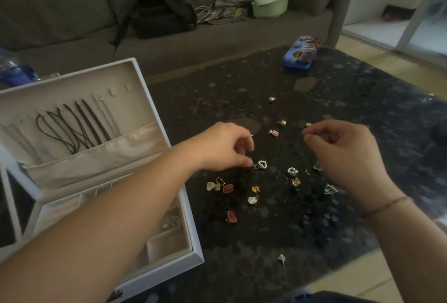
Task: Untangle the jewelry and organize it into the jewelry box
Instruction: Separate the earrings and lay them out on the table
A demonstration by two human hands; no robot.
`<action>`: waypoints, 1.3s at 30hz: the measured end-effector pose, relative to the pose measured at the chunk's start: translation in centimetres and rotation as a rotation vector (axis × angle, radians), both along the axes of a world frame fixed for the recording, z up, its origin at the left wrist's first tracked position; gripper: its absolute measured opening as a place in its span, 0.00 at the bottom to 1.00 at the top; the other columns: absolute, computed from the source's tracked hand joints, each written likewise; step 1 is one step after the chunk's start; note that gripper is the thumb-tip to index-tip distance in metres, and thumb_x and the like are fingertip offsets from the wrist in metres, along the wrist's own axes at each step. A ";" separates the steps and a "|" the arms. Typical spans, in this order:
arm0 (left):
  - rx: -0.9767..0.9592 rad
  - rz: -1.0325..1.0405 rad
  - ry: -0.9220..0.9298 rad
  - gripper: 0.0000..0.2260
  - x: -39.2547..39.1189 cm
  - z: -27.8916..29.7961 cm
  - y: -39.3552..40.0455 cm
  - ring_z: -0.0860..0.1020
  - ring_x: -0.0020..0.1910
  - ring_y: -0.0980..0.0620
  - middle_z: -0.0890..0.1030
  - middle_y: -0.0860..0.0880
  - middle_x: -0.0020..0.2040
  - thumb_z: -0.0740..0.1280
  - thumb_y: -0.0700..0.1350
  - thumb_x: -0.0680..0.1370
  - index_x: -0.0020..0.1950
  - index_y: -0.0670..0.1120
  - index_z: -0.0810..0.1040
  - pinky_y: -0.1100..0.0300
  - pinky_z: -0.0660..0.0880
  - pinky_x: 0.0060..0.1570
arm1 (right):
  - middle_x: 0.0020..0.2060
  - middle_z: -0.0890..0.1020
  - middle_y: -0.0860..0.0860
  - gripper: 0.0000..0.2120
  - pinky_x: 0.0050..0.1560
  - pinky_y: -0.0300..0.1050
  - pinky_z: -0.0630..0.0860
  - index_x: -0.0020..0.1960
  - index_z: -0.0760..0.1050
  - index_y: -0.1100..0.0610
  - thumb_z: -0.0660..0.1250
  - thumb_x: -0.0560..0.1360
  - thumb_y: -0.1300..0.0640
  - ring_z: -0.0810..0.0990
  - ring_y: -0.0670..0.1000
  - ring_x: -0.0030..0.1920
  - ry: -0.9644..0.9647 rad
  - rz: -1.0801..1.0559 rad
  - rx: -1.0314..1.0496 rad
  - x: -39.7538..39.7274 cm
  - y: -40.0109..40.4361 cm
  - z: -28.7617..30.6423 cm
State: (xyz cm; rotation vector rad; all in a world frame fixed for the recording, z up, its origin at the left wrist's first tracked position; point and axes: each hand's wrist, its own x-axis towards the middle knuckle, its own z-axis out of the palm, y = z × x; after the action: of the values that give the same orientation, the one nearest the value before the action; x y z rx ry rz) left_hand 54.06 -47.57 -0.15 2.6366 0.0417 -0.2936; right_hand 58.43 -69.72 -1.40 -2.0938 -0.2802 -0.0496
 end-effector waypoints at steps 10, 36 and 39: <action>0.215 -0.071 -0.004 0.07 1.4 -1.1 -2.3 0.79 0.48 0.56 0.79 0.57 0.47 0.69 0.43 0.78 0.50 0.55 0.82 0.55 0.80 0.50 | 0.24 0.78 0.46 0.07 0.31 0.36 0.67 0.39 0.81 0.48 0.68 0.75 0.57 0.73 0.41 0.24 0.009 -0.004 0.009 0.0 -0.2 0.0; -0.031 -0.008 -0.041 0.06 0.2 -0.8 -2.6 0.78 0.47 0.58 0.79 0.57 0.47 0.72 0.45 0.77 0.49 0.56 0.79 0.60 0.78 0.49 | 0.44 0.80 0.43 0.05 0.39 0.40 0.71 0.50 0.78 0.42 0.70 0.75 0.49 0.78 0.46 0.47 0.013 0.198 -0.594 -0.5 2.2 -1.7; -0.361 0.192 -0.061 0.06 -0.9 0.2 -2.0 0.82 0.45 0.58 0.82 0.53 0.46 0.68 0.42 0.79 0.50 0.52 0.81 0.60 0.79 0.48 | 0.33 0.79 0.46 0.04 0.33 0.38 0.70 0.43 0.79 0.52 0.73 0.73 0.59 0.77 0.47 0.33 0.331 0.249 0.138 -0.7 2.0 -1.2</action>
State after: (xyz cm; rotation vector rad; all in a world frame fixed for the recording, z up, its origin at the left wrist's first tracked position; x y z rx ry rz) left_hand 53.21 -49.55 0.00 2.2612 0.2009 -0.1394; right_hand 57.77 -67.74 -2.64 -1.8797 -0.3230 0.4109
